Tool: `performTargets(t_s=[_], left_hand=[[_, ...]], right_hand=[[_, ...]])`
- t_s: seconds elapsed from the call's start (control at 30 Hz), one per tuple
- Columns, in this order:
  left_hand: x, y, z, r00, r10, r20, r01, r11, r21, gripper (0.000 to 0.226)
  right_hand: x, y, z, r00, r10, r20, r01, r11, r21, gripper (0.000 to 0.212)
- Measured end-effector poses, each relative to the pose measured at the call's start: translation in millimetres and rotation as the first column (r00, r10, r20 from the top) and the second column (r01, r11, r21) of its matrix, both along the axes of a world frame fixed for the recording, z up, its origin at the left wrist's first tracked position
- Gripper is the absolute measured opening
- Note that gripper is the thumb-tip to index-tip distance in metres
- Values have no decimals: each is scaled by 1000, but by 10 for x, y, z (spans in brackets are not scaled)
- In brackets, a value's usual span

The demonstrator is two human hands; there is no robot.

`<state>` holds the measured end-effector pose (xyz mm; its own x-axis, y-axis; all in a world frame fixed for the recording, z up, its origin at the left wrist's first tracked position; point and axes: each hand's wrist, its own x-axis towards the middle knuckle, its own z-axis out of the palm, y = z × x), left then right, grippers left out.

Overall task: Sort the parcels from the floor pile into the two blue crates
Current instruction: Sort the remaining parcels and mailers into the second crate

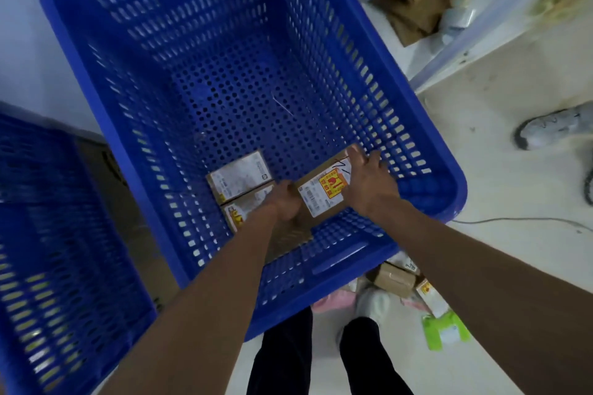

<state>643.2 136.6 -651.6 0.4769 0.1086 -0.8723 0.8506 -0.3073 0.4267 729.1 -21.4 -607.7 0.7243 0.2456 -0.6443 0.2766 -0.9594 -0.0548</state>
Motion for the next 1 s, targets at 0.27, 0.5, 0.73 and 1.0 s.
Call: performTargets(t_s=[0.27,0.5,0.73,1.0], left_hand=[[-64,-50,-251,998,-59,4,59,996,64,45],[-81,-138,-476,941,-337,-28,334,911,242,49],[-83,-167,-481,896,-442,-42,431,842,325,53],[-294,-178,173,957,-290,25,273,926,262,36]], right_hand=[[201,-96,-358,970,-24,-241,-11,990,-141,97],[177,-26,-522,932,11,-363,-116,956,-269,94],[141,31,-440,924,-2,-382,-121,947,-297,92],[78,-107,281,926,64,-372,-95,993,-64,64]])
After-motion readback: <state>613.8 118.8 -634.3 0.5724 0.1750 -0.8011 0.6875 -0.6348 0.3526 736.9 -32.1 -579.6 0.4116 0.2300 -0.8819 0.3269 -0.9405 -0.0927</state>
